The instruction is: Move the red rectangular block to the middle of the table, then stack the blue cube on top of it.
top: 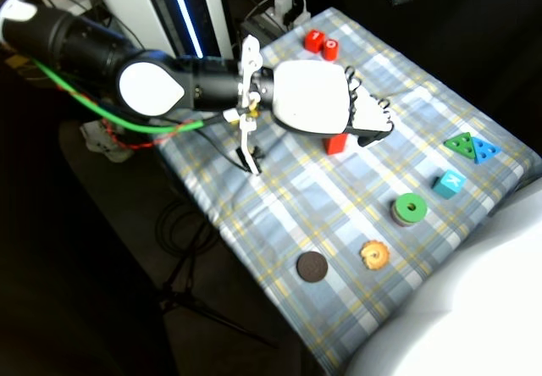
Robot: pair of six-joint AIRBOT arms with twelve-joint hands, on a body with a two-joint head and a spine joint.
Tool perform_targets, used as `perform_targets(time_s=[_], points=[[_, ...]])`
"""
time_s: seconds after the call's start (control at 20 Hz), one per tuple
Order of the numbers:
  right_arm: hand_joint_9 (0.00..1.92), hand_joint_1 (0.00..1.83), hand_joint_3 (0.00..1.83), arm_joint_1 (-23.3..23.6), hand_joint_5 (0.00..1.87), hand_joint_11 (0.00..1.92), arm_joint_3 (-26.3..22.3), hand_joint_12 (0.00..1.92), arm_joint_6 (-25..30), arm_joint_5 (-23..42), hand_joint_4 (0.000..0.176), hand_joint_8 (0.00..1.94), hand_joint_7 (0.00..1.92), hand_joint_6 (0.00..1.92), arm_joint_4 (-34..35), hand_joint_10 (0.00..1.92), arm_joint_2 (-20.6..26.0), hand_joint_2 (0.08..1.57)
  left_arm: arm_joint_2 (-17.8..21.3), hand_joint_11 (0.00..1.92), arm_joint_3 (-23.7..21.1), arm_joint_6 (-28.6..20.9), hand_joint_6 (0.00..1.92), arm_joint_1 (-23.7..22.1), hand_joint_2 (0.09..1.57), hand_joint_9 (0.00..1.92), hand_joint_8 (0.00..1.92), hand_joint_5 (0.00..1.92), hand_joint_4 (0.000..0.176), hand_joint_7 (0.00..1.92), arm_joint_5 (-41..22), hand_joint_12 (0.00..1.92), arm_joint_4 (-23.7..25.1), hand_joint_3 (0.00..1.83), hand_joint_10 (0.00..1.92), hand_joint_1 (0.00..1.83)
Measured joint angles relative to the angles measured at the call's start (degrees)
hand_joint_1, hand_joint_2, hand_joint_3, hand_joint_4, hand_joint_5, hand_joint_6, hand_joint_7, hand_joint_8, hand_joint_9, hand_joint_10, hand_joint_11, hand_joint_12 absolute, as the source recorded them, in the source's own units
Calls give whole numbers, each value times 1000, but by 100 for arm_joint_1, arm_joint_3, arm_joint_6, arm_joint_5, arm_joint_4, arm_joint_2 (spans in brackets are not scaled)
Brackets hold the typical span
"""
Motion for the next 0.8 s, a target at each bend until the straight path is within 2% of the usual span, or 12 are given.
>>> perform_targets(time_s=[0.1,0.25,0.3,0.35,0.4,0.45,0.5,0.6,0.65,0.7,0.75,0.8], points=[[179,1118,0,0,714,12,0,1793,0,4,0,1706,390,1502,11,1439,0,1352,0,0,0,0,2,0,1439,0,0,75,16,0,0,0,0,0,0,988],[176,1121,0,0,740,8,0,1779,0,4,0,1733,375,1418,22,1442,0,1346,0,0,0,-2,1,0,1447,0,0,64,34,0,0,0,0,1,0,964],[174,1121,0,0,741,11,0,1780,0,4,0,1727,377,1419,22,1444,0,1345,0,0,0,-4,4,0,1439,0,0,73,12,0,0,0,0,0,0,1009],[174,1133,0,0,767,11,0,1787,0,4,0,1701,403,1375,20,1445,0,1331,0,0,0,-7,6,0,1429,0,0,80,3,0,0,0,0,0,0,1049],[192,1109,0,0,779,8,0,1751,0,4,0,1360,330,1307,22,1385,0,1243,0,0,0,-15,5,0,1427,0,0,78,10,0,0,0,0,0,0,1055],[184,1108,0,0,795,1,0,1635,0,4,0,1176,350,1274,20,1263,0,1215,0,0,0,-17,5,0,1428,0,0,78,11,0,0,0,0,0,0,1057],[177,1097,0,0,798,0,0,1462,0,4,0,1047,369,1269,22,1119,0,1209,0,0,0,-17,2,0,1429,0,0,72,22,0,0,0,0,0,0,1046],[198,1112,0,0,809,0,-2,1512,0,4,0,1020,375,1249,22,1113,-2,1202,0,0,0,-20,0,0,1430,0,0,66,22,0,0,0,0,0,0,1044],[154,1113,0,0,811,0,0,1503,0,7,0,953,364,1246,22,1068,0,1200,0,0,0,-20,0,0,1430,0,0,65,36,0,0,0,0,0,0,1042],[122,1105,1,0,811,0,-2,1379,0,4,0,855,366,1247,22,967,-2,1200,0,0,0,-20,0,0,1430,0,0,65,34,0,0,0,0,0,0,1041],[91,1105,2,0,799,0,-2,1097,0,4,0,616,378,1265,22,754,0,1206,0,0,0,-20,2,0,1423,0,0,71,18,0,0,0,0,0,0,1070],[121,1109,1,0,804,0,-2,1071,0,4,0,455,421,1257,22,647,0,1203,0,0,0,-20,3,0,1421,0,0,71,28,0,0,0,0,0,0,1078]])
